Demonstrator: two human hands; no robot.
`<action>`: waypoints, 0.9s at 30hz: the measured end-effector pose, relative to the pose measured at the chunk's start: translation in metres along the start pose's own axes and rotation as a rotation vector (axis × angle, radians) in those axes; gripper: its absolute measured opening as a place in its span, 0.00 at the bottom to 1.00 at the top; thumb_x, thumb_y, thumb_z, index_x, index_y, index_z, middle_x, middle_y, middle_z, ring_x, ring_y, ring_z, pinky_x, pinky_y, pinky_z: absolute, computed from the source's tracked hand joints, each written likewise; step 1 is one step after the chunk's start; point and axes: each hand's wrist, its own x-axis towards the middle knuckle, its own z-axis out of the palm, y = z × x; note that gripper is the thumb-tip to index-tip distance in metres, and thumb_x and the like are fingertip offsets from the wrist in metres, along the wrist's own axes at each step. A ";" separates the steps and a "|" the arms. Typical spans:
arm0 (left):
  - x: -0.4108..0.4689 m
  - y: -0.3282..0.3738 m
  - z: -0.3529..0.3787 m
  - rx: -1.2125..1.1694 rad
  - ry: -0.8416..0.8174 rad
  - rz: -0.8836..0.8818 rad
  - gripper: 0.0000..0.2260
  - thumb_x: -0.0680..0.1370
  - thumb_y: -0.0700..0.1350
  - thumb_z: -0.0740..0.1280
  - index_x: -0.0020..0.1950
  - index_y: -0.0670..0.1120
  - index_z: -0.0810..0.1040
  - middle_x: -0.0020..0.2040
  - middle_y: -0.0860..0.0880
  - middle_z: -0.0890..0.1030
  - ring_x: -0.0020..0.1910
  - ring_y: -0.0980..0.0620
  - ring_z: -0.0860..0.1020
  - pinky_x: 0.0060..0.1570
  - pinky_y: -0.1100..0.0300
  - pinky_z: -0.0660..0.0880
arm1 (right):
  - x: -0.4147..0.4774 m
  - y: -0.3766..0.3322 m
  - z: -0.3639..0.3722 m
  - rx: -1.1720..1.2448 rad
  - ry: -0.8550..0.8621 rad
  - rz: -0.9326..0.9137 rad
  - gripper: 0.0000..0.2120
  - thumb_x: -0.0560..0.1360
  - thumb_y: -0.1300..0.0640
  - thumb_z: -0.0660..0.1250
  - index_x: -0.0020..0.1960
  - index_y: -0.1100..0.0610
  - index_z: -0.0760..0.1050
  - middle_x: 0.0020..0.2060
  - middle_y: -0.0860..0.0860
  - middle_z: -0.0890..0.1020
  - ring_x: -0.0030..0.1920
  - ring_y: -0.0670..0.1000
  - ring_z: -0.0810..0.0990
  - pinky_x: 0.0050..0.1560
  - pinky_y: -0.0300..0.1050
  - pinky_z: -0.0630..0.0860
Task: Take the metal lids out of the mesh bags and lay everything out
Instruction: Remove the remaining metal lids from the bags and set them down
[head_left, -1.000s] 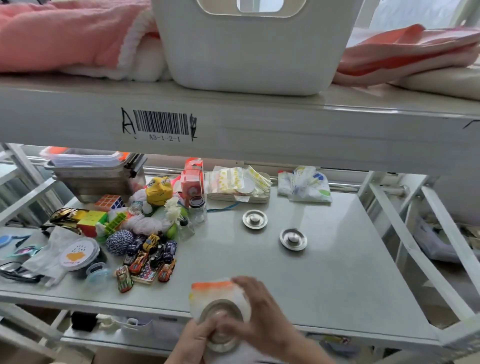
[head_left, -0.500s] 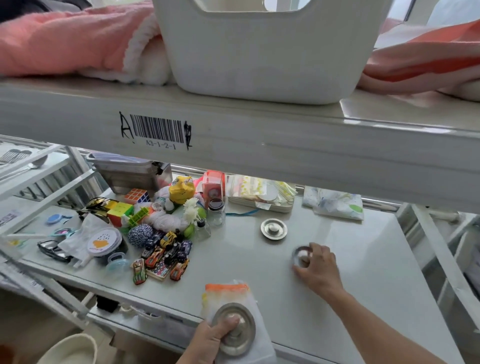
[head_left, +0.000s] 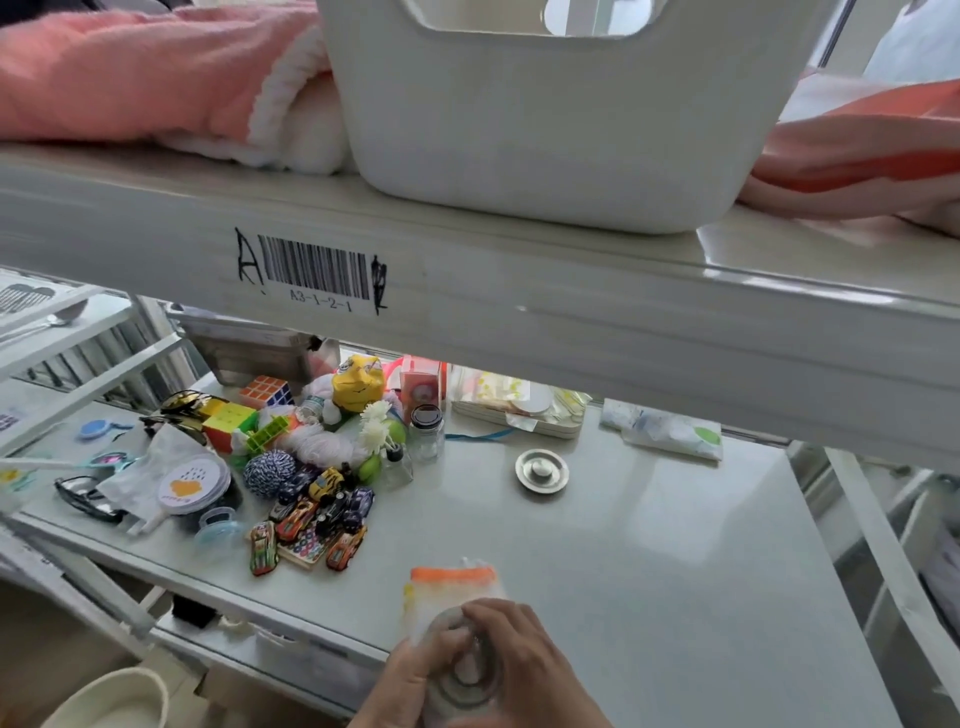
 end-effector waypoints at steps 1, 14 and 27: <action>-0.002 0.001 0.000 0.013 0.027 0.006 0.31 0.56 0.38 0.84 0.56 0.30 0.83 0.57 0.31 0.83 0.56 0.37 0.82 0.65 0.47 0.74 | 0.007 0.004 -0.007 0.061 -0.044 0.052 0.33 0.66 0.38 0.73 0.67 0.49 0.74 0.60 0.37 0.75 0.61 0.39 0.73 0.62 0.39 0.72; -0.019 0.007 -0.022 0.073 0.148 0.098 0.39 0.55 0.30 0.81 0.65 0.33 0.75 0.59 0.25 0.81 0.56 0.29 0.82 0.67 0.40 0.73 | 0.176 0.120 -0.047 -0.371 -0.092 0.683 0.43 0.67 0.39 0.73 0.74 0.56 0.61 0.69 0.56 0.69 0.68 0.59 0.68 0.62 0.52 0.70; -0.041 0.018 -0.025 0.059 0.054 0.116 0.35 0.57 0.42 0.83 0.60 0.29 0.79 0.48 0.32 0.87 0.42 0.39 0.87 0.40 0.51 0.85 | 0.043 -0.059 -0.026 0.147 0.005 0.177 0.35 0.57 0.42 0.79 0.61 0.51 0.76 0.53 0.45 0.79 0.52 0.43 0.79 0.53 0.36 0.75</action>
